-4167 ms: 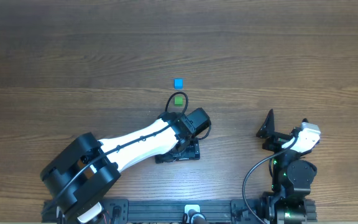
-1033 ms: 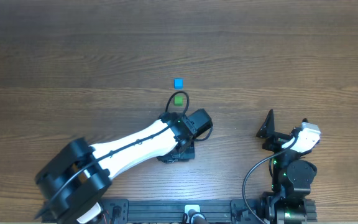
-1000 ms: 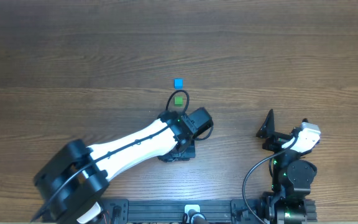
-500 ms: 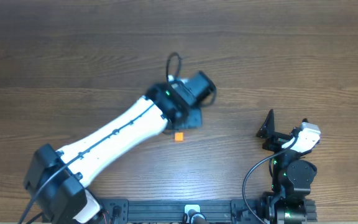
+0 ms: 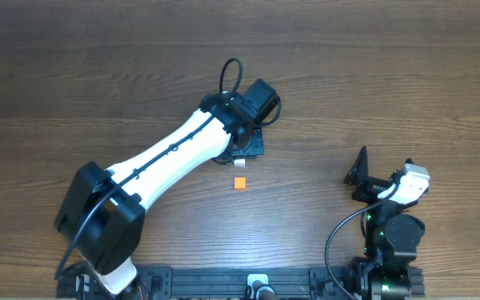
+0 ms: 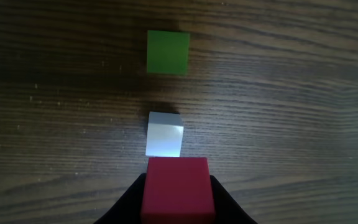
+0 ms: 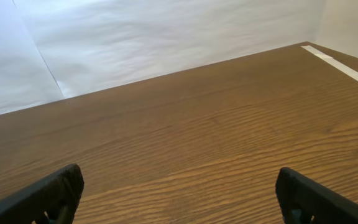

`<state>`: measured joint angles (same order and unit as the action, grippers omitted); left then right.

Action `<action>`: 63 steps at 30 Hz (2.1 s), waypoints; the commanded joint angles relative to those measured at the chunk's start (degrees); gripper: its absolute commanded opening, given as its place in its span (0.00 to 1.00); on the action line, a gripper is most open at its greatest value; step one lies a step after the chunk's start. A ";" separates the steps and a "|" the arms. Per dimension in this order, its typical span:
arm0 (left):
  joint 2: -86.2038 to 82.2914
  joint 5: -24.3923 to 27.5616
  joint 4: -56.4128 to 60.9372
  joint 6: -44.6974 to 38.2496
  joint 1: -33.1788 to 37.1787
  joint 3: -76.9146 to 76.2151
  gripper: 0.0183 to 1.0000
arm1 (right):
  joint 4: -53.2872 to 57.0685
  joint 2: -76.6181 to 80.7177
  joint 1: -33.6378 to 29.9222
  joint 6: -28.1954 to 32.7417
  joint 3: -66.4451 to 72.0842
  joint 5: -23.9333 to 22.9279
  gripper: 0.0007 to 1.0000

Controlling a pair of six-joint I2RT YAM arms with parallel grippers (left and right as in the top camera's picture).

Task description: Stack Cubes

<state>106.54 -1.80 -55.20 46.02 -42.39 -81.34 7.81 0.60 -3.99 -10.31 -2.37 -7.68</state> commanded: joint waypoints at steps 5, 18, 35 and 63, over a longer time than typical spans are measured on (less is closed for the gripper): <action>3.08 -0.66 0.35 -2.82 0.63 -0.81 0.16 | 1.20 -0.11 0.17 0.28 -0.28 -0.96 0.99; 4.96 -0.55 0.83 -5.07 1.42 -0.81 0.15 | 1.20 -0.11 0.17 0.28 -0.28 -0.94 0.99; 6.80 1.16 1.25 -6.32 1.42 -0.81 0.15 | 1.20 -0.11 0.17 0.28 -0.28 -0.96 0.99; 7.91 5.05 0.68 -8.35 3.30 -0.81 0.15 | 1.20 -0.11 0.17 0.28 -0.28 -0.94 0.99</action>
<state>113.80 2.09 -54.41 38.54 -39.31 -81.34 7.81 0.60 -3.99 -10.31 -2.37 -7.68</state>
